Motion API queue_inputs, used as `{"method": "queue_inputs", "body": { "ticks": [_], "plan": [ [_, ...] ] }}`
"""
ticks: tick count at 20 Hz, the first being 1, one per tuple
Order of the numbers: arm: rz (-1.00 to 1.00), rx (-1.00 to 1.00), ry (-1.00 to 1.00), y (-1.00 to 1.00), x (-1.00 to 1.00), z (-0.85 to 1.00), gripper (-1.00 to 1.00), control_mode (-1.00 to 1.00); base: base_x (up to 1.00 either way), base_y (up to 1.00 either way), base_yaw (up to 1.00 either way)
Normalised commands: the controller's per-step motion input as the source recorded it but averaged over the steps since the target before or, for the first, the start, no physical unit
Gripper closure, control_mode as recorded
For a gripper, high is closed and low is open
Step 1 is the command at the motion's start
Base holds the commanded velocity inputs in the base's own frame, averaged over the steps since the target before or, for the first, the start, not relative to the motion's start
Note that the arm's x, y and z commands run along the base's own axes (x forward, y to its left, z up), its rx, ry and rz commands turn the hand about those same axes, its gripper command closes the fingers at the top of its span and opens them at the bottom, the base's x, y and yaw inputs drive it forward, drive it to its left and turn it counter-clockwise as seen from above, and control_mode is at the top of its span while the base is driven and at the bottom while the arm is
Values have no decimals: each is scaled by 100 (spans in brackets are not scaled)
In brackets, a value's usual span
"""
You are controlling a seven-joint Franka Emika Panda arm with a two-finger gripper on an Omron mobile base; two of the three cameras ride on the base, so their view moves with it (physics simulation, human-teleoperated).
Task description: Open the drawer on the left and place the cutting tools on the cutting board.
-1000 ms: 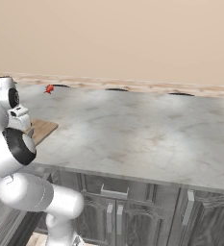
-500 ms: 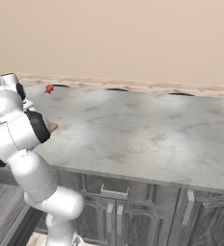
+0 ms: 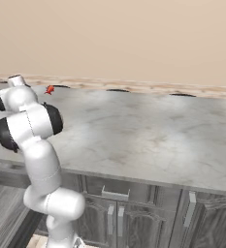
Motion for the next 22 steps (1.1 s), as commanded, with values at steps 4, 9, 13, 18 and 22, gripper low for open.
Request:
{"method": "queue_inputs", "body": {
  "ticks": [4,9,13,18,22],
  "plan": [
    [0,1,-1,19,14,-28,100,-100,0,0,0],
    [0,1,0,32,17,-26,100,-100,0,0,0],
    [0,2,0,21,38,-18,100,-100,0,0,0],
    [0,3,0,5,34,-14,100,-100,0,0,0],
    [0,4,0,6,32,-21,100,-100,0,0,0]
  ]
}}
